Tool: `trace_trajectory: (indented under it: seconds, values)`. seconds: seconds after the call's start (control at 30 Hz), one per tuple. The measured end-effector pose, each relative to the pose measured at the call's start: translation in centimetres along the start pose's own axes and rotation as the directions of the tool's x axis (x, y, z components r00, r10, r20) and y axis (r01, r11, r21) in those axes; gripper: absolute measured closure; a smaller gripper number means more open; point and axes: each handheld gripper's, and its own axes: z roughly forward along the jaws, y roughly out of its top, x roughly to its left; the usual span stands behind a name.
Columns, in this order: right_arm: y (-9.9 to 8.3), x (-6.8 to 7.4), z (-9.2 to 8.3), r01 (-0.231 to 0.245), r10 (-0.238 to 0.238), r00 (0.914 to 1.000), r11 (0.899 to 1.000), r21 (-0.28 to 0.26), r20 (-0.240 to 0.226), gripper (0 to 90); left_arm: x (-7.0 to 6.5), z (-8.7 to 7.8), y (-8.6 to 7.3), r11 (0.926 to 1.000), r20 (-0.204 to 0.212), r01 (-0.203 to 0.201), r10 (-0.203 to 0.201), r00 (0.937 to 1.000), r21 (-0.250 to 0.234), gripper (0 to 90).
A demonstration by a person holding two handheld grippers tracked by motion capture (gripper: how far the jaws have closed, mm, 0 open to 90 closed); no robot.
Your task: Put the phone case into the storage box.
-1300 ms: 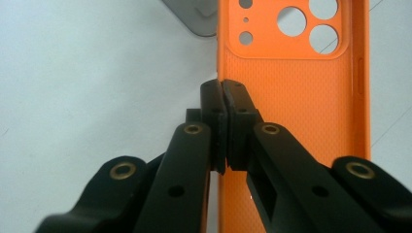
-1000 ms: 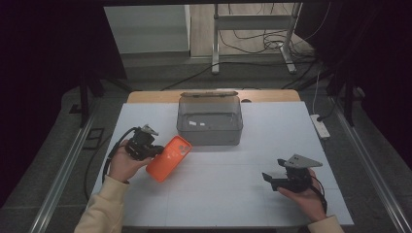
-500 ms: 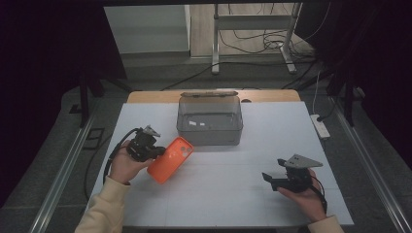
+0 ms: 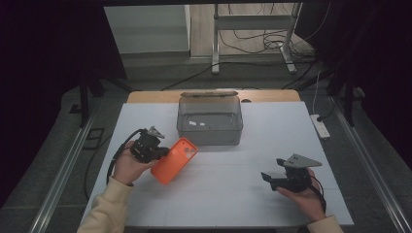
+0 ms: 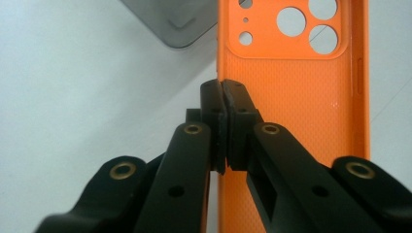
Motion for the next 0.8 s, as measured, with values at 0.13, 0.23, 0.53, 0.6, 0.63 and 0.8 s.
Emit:
trace_trajectory:
  seconds: [0.13,0.23,0.53,0.6,0.63,0.8]
  values:
    - [0.1,0.2,0.1,0.002,-0.002,1.0,1.0,-0.002,-0.009,19.0,-0.4,0.1,0.2,0.9999,-0.001,-0.009,0.009,1.0,-0.007,88.2]
    - [0.2,0.2,0.1,0.001,-0.001,0.9999,1.0,-0.003,-0.01,19.0,-0.8,0.2,0.3,0.9998,-0.001,-0.016,0.016,0.9999,-0.012,88.2]
    - [0.3,0.4,0.2,-0.001,0.001,0.9998,1.0,-0.006,-0.02,19.0,-1.7,0.4,0.7,0.9987,0.001,-0.048,0.048,0.9988,-0.018,88.2]
    - [0.4,0.5,0.2,0.005,-0.005,0.9999,1.0,0.001,-0.016,19.1,-1.8,0.4,0.8,0.9985,0.001,-0.052,0.052,0.9987,-0.02,88.2]
    - [0.4,0.5,0.3,0.001,-0.001,0.9997,1.0,-0.006,-0.026,19.1,-1.9,0.4,0.9,0.9984,0.002,-0.053,0.053,0.9986,-0.022,88.2]
    - [0.5,0.7,0.4,0.003,-0.003,0.9995,1.0,-0.005,-0.032,19.1,-2.2,0.5,1.0,0.998,0.002,-0.056,0.056,0.9984,-0.028,88.2]
